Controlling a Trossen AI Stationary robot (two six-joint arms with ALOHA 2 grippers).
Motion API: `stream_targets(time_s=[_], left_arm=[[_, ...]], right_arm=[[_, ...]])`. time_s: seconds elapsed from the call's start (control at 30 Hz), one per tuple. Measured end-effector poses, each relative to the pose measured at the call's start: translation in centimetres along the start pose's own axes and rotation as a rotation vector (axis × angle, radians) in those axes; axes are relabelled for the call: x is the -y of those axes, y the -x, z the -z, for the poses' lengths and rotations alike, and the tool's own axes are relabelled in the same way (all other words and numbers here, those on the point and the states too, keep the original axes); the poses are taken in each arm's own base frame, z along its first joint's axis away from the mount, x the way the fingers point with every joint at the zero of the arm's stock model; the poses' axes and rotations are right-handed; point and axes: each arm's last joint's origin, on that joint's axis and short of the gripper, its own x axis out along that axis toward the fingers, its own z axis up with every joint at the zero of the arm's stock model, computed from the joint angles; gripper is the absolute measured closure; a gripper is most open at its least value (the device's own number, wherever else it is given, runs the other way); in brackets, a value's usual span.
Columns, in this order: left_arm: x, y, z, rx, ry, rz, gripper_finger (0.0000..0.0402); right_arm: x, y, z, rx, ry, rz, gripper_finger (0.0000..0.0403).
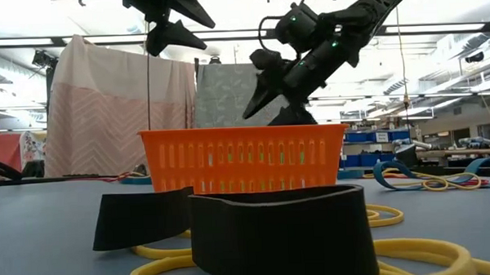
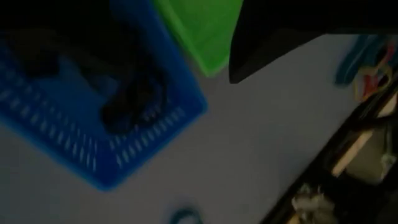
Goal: Sort rubber bands into baskets
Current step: Put the black rubber band into the blue bin
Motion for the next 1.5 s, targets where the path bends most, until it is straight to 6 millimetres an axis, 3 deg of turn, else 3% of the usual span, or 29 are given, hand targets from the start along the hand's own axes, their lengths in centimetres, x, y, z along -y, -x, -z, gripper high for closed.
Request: stream_targets(time_s=[0.13,0.3,0.4,0.53,0.67,0.77,1.17,1.27,1.43,1.5], left_arm=[[0.0,0.0,0.1,-0.010,-0.002,-0.005,0.0169],[0.0,0.0,0.1,-0.008,-0.002,-0.004,0.0169],[0.0,0.0,0.0,-0.003,-0.002,-0.002,0.0169],[0.0,-0.1,0.0,0.005,0.000,0.002,0.0170],[0.0,-0.5,0.0,0.000,0.002,0.000,0.0169],[0.0,-0.9,0.2,-0.012,0.001,-0.006,0.0170],[0.0,-2.6,0.8,-0.055,0.047,-0.014,0.0169],[0.0,-2.7,0.8,-0.060,0.049,-0.013,0.0169],[0.0,-2.7,0.8,-0.058,0.049,-0.013,0.0170],[0.0,-2.7,0.8,-0.057,0.050,-0.013,0.0169]], right_arm=[[1.0,3.3,-0.4,-0.034,0.016,0.172,0.0112],[3.1,9.7,-0.1,-0.065,0.063,0.596,0.0132],[5.6,13.1,-0.1,-0.133,0.011,0.785,0.0148],[10.4,15.2,0.8,-0.260,-0.200,0.902,0.0167],[14.4,15.6,1.8,-0.293,-0.413,0.934,0.0178],[16.4,15.3,2.6,-0.320,-0.503,0.934,0.0181],[19.3,12.0,3.6,-0.391,-0.539,0.959,0.0192],[19.3,11.6,3.9,-0.416,-0.514,0.994,0.0228],[19.2,11.6,4.2,-0.453,-0.471,1.000,0.0362],[18.8,11.9,4.3,-0.454,-0.441,0.988,0.0387]])
